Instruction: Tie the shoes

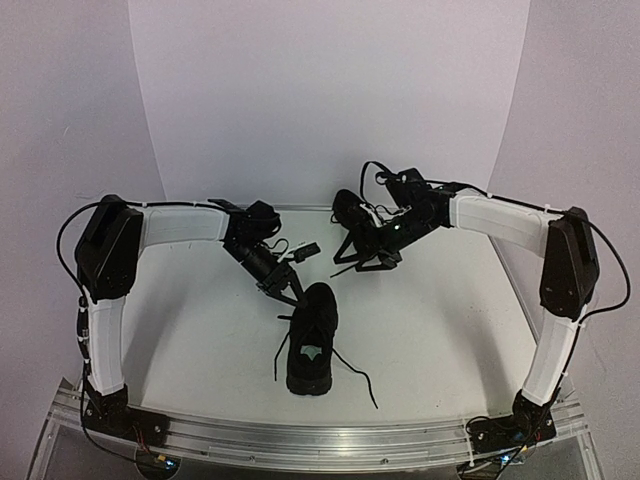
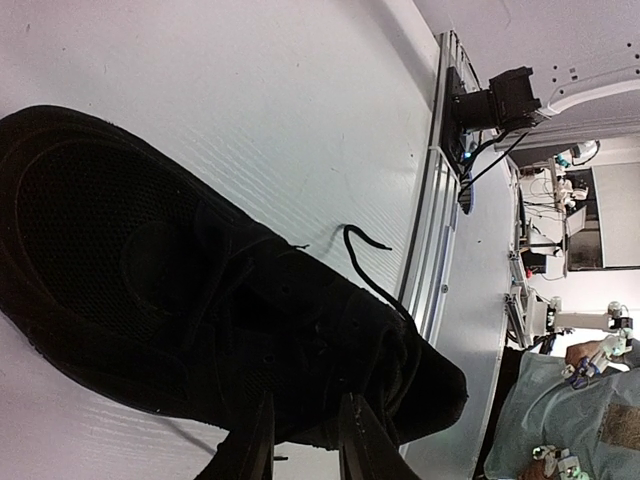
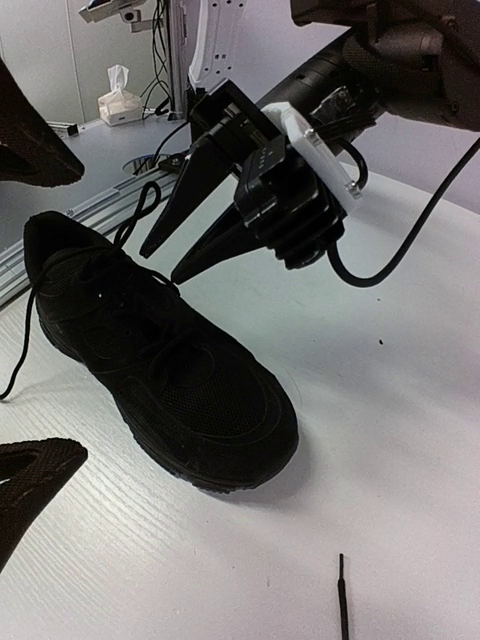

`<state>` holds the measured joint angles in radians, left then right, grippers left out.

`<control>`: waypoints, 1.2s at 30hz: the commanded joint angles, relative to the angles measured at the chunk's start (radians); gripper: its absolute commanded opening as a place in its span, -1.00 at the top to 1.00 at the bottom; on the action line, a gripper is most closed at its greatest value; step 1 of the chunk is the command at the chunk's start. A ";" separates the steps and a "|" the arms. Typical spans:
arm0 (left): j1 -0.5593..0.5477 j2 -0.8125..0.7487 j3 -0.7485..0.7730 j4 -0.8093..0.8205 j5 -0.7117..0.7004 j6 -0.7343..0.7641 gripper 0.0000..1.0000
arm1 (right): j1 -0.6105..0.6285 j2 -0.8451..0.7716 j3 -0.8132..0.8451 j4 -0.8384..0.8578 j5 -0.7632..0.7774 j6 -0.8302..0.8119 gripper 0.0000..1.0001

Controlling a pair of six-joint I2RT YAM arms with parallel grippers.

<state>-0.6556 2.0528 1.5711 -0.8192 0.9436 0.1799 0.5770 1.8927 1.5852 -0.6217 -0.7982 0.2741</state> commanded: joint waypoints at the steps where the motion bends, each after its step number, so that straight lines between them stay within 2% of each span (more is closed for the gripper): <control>1: -0.003 0.016 0.050 0.014 0.038 0.011 0.51 | -0.014 -0.002 0.011 -0.017 -0.009 -0.013 -0.66; 24: -0.041 0.051 0.054 0.003 0.031 0.017 0.39 | -0.023 -0.057 -0.039 -0.024 -0.005 -0.017 -0.67; 36: -0.054 0.038 0.050 -0.008 0.064 0.029 0.50 | -0.023 -0.061 -0.044 -0.024 -0.005 -0.019 -0.67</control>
<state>-0.7030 2.1002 1.5906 -0.8204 0.9702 0.1868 0.5587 1.8819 1.5478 -0.6453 -0.7982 0.2725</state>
